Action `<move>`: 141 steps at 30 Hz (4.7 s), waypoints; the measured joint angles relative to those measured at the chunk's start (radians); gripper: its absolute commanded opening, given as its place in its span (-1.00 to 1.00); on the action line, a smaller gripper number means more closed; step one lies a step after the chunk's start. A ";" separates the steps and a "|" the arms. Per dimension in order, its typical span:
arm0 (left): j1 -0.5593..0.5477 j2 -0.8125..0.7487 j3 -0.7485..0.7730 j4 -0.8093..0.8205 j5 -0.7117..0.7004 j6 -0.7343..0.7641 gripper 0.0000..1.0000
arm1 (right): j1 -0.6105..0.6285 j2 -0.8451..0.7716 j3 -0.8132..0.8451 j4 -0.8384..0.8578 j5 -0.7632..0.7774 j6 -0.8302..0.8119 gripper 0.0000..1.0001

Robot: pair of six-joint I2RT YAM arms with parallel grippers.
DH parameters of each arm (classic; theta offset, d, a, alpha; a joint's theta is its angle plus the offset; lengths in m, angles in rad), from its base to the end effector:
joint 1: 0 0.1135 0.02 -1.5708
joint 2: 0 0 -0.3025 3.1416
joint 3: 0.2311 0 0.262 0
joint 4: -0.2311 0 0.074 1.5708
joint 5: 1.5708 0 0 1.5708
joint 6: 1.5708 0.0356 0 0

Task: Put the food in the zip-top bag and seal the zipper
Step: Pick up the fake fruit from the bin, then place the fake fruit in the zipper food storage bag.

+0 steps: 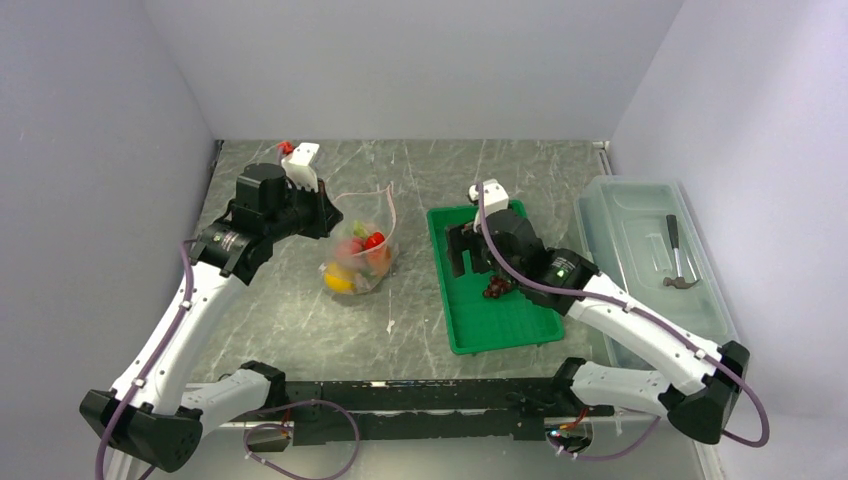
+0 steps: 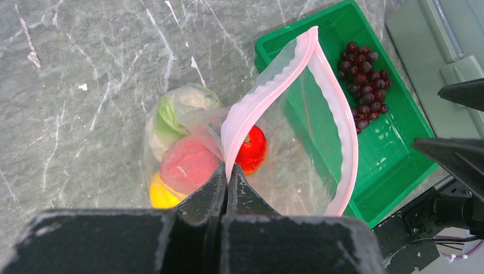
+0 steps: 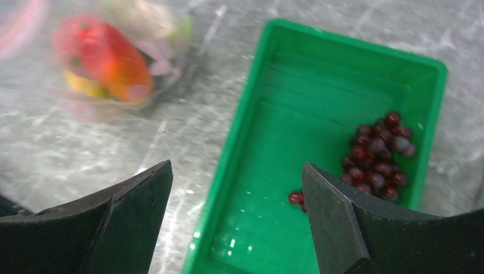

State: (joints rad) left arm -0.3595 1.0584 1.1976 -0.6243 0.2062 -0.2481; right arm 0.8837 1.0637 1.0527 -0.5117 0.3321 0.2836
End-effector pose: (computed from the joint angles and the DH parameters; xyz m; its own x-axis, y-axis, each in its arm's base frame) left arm 0.1961 -0.0815 0.4212 -0.5493 -0.0503 -0.8341 0.3910 0.8667 -0.3098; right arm 0.1498 0.1643 0.3814 -0.4584 -0.1416 -0.8774 -0.4410 0.8934 0.0862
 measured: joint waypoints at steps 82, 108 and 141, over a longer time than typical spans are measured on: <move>0.000 0.025 0.000 0.000 0.000 0.000 -1.00 | -0.394 0.455 -0.257 0.081 0.224 0.591 0.56; 0.000 0.026 0.000 -0.001 0.000 0.000 -1.00 | -0.396 0.265 -0.257 0.098 0.154 0.475 -1.00; 0.000 0.026 0.000 -0.001 0.006 0.000 -1.00 | -0.131 -0.119 -0.039 0.192 -0.284 0.157 -1.00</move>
State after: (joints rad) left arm -0.3595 1.0840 1.1976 -0.6250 0.2123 -0.2481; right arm 0.7528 0.9447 1.0138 -0.3202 0.0483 0.4404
